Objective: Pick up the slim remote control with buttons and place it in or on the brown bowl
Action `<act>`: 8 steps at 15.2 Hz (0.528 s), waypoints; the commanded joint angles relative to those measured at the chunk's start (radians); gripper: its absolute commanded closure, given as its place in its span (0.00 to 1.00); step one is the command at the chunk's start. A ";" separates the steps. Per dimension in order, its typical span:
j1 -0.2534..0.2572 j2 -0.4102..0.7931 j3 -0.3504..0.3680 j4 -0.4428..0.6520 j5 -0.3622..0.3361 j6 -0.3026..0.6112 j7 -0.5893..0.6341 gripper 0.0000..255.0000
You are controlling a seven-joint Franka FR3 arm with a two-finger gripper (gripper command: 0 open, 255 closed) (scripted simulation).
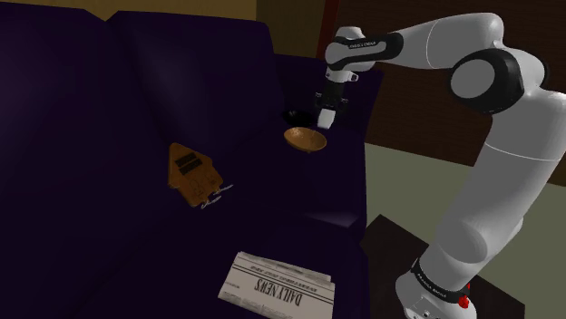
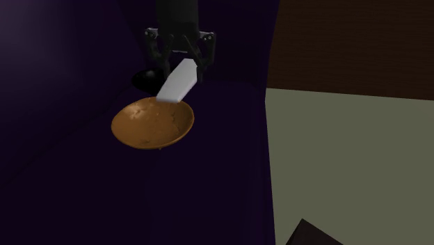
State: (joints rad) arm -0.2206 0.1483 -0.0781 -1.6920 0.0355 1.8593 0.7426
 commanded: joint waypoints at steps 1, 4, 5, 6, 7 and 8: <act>0.026 0.013 0.019 0.022 -0.003 -0.008 0.048 1.00; 0.064 0.038 0.046 0.057 -0.008 -0.016 0.114 1.00; 0.077 0.048 0.055 0.072 -0.010 -0.020 0.135 1.00; 0.081 0.052 0.057 0.077 -0.011 -0.021 0.142 1.00; 0.081 0.053 0.057 0.064 -0.011 -0.008 0.142 1.00; 0.081 0.053 0.057 0.052 -0.011 0.005 0.142 1.00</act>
State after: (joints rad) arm -0.1432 0.1958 -0.0233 -1.6365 0.0253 1.8543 0.8777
